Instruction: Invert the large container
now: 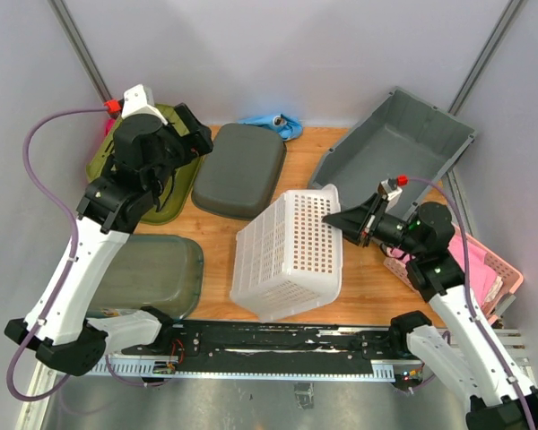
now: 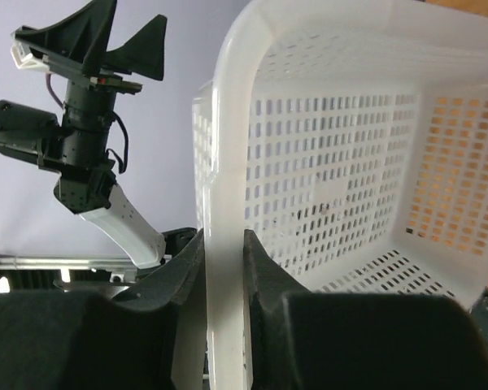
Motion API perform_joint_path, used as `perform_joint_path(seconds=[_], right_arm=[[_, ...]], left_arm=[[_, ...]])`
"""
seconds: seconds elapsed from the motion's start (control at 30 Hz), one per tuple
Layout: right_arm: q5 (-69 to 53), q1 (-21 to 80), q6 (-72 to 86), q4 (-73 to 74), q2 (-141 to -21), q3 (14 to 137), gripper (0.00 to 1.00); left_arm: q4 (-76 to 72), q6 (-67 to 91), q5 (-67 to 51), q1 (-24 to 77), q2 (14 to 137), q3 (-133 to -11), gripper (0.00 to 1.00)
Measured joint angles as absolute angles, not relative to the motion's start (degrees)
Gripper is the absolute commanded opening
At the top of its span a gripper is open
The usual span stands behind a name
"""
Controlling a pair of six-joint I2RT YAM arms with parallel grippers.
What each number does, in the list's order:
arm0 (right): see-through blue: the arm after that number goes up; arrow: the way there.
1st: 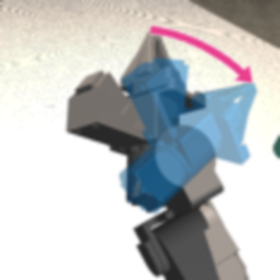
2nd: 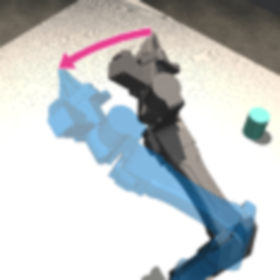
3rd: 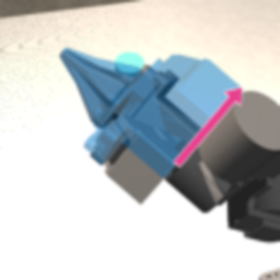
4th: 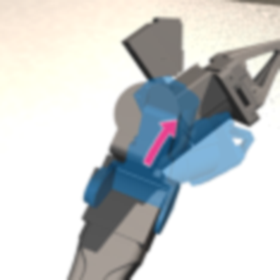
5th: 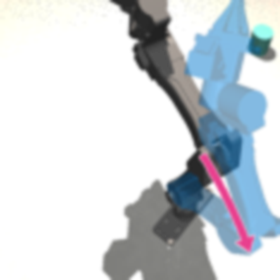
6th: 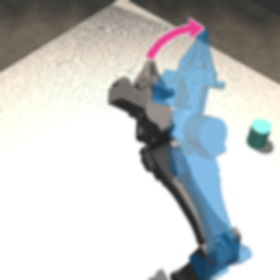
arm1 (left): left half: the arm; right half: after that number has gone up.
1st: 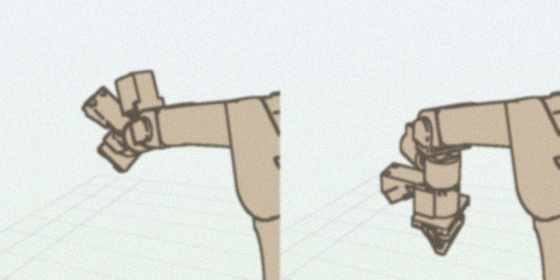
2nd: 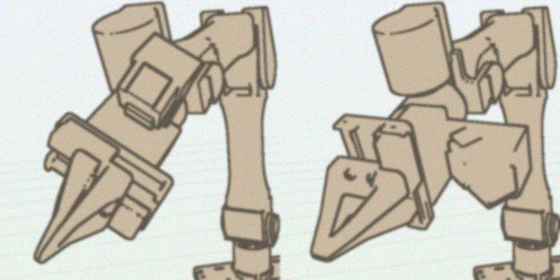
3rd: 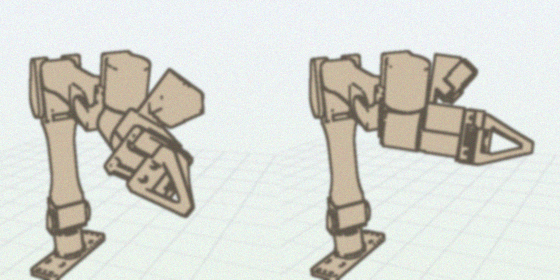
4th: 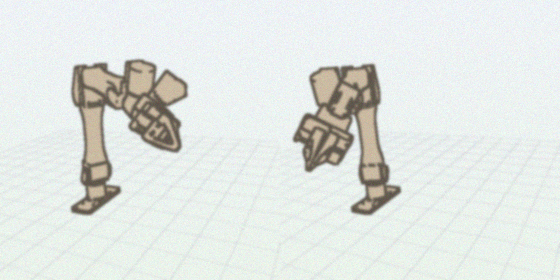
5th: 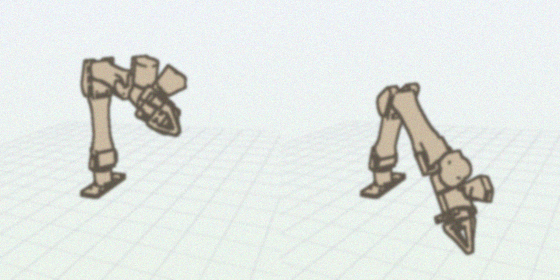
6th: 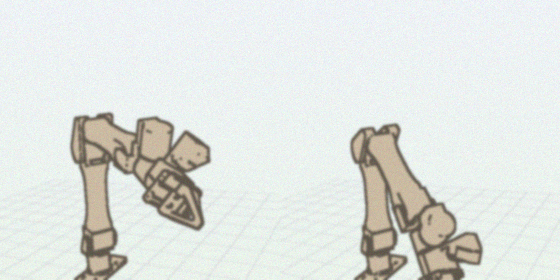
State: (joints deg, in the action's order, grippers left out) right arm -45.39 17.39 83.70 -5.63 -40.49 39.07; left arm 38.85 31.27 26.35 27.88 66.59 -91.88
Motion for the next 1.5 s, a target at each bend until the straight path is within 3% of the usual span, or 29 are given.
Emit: perform_joint_path(seconds=[0.13,0.2,0.37,0.57,0.67,0.87,1.23,1.5], right_arm=[[-44.51,17.39,86.08,-5.65,-36.53,32.47,0.01],[-44.18,17.39,86.11,-5.63,-34.96,30.26,0.06],[-42.37,17.39,82.96,-1.98,-31.09,25.52,0.43],[-37.65,17.39,68.27,15.0,-35.51,26.74,0.61],[-31.88,17.41,57.67,27.55,-40.18,33.39,0.75],[-17.87,17.39,40.38,44.25,-44.34,48.82,0.79],[-0.34,17.41,28.6,55.88,-53.21,59.81,0.79],[8.58,17.67,29.78,56.34,-69.06,76.73,0.81]], left_arm=[[38.83,31.33,26.28,27.88,66.59,-90.26,0.99],[38.7,31.33,26.06,27.88,66.59,-89.6,0.99],[38.39,31.51,25.36,27.88,66.59,-87.44,0.99],[37.76,32.01,23.77,27.88,66.52,-84.47,0.99],[37.74,31.99,23.33,27.88,66.5,-83.74,0.99],[37.01,31.94,22.46,27.88,66.61,-83.59,0.99],[34.33,30.06,17.37,28.34,70.72,-82.11,0.99],[31.53,28.71,13.65,40.71,72.38,-68.38,0.99]])
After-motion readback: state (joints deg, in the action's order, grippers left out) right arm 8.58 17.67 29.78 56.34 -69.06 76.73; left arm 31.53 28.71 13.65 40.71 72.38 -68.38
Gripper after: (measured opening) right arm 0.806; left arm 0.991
